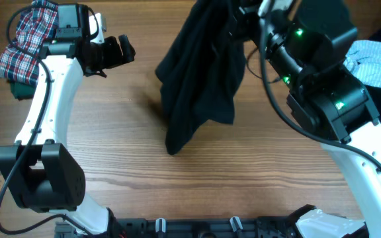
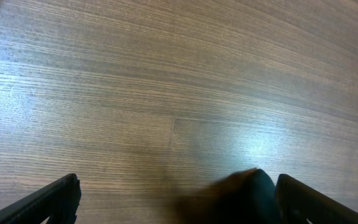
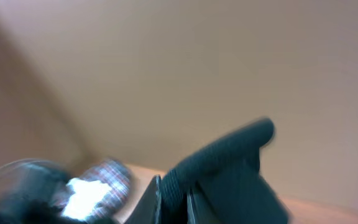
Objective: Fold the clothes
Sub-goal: 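Grasp the dark green shirt with the right gripper and drag it to center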
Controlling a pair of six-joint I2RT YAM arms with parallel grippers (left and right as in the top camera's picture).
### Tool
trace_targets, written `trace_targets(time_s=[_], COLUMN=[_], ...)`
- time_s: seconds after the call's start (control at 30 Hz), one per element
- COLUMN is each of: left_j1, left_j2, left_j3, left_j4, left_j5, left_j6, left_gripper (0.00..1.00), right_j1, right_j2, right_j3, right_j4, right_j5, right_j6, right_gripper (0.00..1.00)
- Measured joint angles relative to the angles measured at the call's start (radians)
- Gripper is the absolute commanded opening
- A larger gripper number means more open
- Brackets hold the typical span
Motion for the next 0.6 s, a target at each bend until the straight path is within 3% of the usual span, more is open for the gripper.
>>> trace_targets(time_s=[0.2, 0.6], left_j1=[0.000, 0.001], left_j2=[0.000, 0.000], left_j3=[0.000, 0.000], left_j4=[0.000, 0.002], left_j5=[0.000, 0.000], left_j6=[0.000, 0.000], left_gripper=[1.00, 1.00], right_j1=[-0.066, -0.291], right_j2=[0.002, 0.001], right_j3=[0.000, 0.000], right_j4=[-0.106, -0.151], right_j5=[0.296, 0.381], right_j6=[-0.085, -0.181], right_gripper=[0.04, 0.04])
